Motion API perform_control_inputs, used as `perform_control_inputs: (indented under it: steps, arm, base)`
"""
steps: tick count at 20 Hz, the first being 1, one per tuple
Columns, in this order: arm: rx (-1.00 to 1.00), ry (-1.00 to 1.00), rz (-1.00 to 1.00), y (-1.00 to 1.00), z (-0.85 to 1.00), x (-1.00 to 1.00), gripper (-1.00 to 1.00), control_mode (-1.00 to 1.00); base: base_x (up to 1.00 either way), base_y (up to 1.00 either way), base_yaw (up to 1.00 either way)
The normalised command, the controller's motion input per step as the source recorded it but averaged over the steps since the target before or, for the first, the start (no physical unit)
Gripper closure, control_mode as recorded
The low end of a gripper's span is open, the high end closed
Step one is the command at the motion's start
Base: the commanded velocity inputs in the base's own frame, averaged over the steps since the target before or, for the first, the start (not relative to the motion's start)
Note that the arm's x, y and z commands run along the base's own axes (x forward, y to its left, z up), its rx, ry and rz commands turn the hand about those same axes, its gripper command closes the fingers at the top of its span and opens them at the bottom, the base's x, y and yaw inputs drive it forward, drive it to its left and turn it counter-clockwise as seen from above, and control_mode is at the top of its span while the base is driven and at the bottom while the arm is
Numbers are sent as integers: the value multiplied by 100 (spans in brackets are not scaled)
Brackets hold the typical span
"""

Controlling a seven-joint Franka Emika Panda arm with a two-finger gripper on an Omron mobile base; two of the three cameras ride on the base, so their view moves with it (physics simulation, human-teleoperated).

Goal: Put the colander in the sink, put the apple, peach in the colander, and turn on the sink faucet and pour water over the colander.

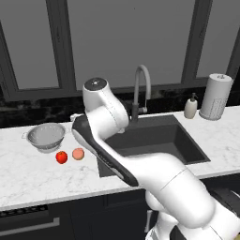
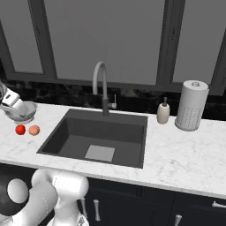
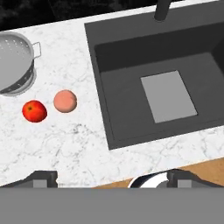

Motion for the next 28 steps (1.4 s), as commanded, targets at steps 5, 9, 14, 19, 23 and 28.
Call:
perform_control_inputs:
  steps: [5, 9, 14, 19, 23, 28]
  arm:
    - [4, 0, -9, 33, -9, 63, -100, -100]
    - [7, 5, -1, 8, -26, 45, -100, -100]
    - [9, 14, -2, 18, -32, 37, -100, -100]
    - [5, 18, -4, 29, -34, 19, -100, -100]
    - [11, 12, 0, 0, -38, 0, -100, -100]
    - [2, -1, 12, 8, 0, -11, -100, -100]
  base:
    - [0, 0, 0]
    - [0, 0, 0]
    - [0, 0, 0]
    - [0, 0, 0]
    - [0, 0, 0]
    - [0, 0, 0]
